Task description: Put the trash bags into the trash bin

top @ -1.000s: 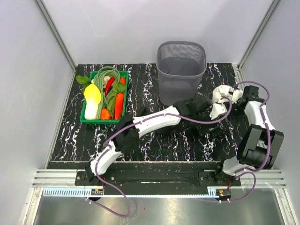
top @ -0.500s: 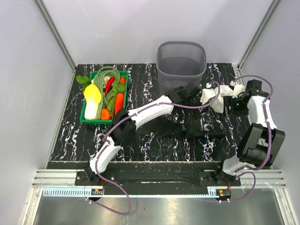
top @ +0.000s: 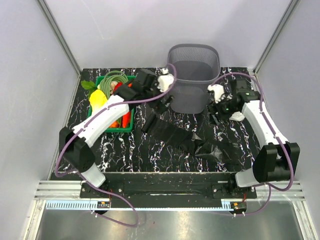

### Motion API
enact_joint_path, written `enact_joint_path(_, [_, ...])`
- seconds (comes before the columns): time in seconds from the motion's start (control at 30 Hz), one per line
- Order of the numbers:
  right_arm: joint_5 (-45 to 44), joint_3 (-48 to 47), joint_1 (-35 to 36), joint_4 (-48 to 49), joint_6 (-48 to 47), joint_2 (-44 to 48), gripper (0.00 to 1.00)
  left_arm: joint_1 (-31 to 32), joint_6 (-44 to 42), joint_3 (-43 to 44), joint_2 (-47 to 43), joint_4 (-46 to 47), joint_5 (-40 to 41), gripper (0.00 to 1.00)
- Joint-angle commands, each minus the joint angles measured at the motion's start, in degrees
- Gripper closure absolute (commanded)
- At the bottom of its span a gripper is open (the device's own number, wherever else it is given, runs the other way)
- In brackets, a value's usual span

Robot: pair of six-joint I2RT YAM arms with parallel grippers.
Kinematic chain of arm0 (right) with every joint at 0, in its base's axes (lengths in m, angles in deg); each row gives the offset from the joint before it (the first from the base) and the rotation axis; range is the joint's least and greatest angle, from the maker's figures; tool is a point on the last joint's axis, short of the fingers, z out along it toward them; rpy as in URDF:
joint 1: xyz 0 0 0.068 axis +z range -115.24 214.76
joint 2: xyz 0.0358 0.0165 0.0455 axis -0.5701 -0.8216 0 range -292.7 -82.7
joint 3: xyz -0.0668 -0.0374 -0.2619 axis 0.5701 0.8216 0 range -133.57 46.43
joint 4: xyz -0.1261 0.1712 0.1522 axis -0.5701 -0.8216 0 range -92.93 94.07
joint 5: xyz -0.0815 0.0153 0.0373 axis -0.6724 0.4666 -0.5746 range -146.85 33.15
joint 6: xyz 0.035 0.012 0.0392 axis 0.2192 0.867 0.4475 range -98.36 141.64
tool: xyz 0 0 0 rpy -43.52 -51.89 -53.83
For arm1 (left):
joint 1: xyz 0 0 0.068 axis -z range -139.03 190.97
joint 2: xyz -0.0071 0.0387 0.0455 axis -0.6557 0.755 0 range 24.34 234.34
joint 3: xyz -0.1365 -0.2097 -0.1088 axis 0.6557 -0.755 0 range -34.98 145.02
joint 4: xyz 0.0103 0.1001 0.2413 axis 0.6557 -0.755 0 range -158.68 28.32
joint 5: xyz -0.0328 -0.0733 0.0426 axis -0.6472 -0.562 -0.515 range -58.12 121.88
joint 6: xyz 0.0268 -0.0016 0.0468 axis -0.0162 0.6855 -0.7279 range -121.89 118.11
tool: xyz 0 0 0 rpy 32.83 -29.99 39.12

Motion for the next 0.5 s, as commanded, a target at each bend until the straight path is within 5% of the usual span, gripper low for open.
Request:
enact_joint_path(0.0, [-0.8,0.94,7.43,7.3,-0.34,-2.2,0.26,-5.71,-4.25,-5.98,-0.61,-3.57,-0.33,0.01])
enact_joint_path(0.47, [-4.93,2.52,25.29,22.69,3.01,-15.38,0.33,-11.07,-8.48,-2.29,13.19,-6.48,-2.88,0.02])
